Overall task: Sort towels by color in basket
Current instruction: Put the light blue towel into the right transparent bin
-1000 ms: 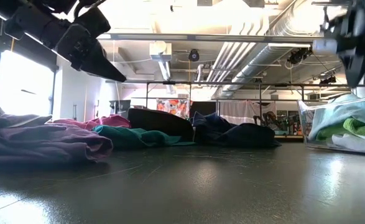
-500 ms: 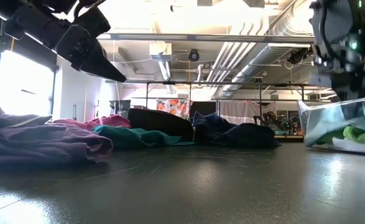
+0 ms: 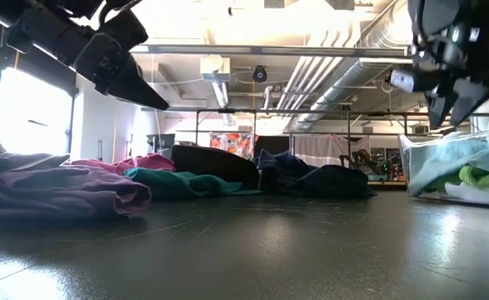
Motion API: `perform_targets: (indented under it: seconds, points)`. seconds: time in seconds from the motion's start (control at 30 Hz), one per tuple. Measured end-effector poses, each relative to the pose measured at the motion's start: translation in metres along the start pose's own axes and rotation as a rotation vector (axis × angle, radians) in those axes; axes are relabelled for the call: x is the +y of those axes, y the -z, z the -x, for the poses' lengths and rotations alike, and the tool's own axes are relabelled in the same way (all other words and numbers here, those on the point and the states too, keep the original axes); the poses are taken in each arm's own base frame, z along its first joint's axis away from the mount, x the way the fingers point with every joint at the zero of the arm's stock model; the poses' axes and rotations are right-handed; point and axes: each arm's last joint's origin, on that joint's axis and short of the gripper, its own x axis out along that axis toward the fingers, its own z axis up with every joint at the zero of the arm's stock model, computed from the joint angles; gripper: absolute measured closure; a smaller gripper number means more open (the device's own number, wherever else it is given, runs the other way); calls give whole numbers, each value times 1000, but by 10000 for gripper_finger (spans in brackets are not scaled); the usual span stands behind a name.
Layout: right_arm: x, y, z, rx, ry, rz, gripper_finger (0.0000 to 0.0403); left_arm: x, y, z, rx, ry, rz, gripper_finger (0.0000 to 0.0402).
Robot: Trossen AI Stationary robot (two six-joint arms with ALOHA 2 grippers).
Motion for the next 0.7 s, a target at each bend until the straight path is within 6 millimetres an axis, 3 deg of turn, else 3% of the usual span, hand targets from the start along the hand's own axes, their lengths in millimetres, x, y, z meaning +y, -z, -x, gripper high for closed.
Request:
perform_targets:
  seconds: [0.2, 0.33, 0.43, 0.7]
  points:
    - [2, 22, -41, 114, -41, 25, 254, 0, 0, 0, 0, 0, 0, 402]
    - [1, 30, -48, 126, -64, 67, 254, 0, 0, 0, 0, 0, 0, 402]
    - [-2, 27, -35, 103, -32, 74, 254, 0, 0, 0, -1, 0, 0, 402]
    - [-2, 1, 21, -80, -63, 66, 254, 0, 0, 0, -1, 0, 1, 401]
